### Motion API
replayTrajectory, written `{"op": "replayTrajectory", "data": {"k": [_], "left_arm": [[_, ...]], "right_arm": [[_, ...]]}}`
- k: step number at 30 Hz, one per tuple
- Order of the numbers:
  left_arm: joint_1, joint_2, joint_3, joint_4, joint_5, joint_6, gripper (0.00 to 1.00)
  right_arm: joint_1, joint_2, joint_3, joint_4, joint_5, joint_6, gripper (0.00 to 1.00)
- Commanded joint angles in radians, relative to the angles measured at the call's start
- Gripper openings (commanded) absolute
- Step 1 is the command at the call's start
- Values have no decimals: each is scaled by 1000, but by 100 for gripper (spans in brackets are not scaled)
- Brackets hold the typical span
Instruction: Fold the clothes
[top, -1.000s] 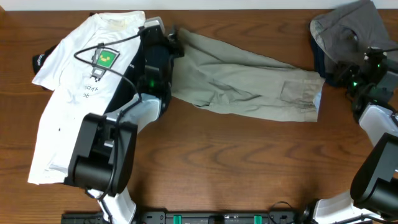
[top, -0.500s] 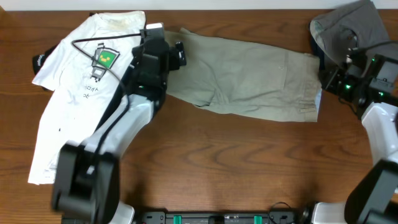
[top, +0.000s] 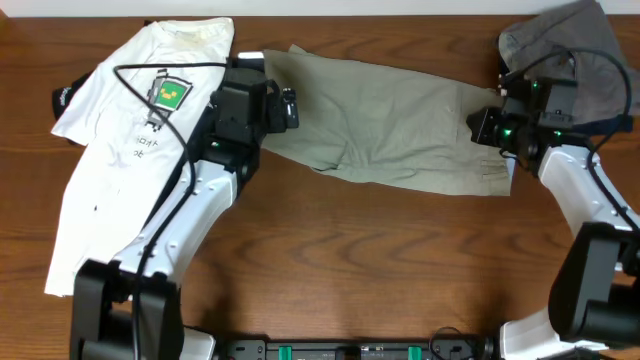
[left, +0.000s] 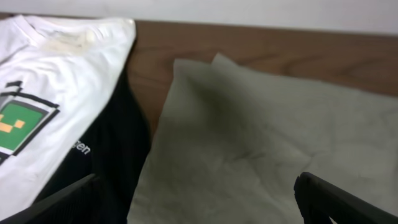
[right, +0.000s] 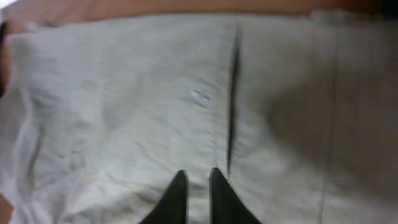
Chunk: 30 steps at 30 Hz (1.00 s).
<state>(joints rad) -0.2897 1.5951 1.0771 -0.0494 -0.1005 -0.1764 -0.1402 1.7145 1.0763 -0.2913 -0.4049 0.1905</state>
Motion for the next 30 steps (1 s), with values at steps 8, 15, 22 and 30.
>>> {"op": "replayTrajectory", "data": {"k": [8,15,22,30], "left_arm": [[4,137,7,12,75,117,98],[4,169,7,13,116,144,98],[4,169,7,19,116,147,98],[4,169,7,19,116,147,98]], "right_arm": [[-84,-2,6,-139,44,41,43],[-166,2,6,-186,77,40,61],[-171,75,6,-220,156,40,67],[-175,168,6,-220,193,41,73]]}}
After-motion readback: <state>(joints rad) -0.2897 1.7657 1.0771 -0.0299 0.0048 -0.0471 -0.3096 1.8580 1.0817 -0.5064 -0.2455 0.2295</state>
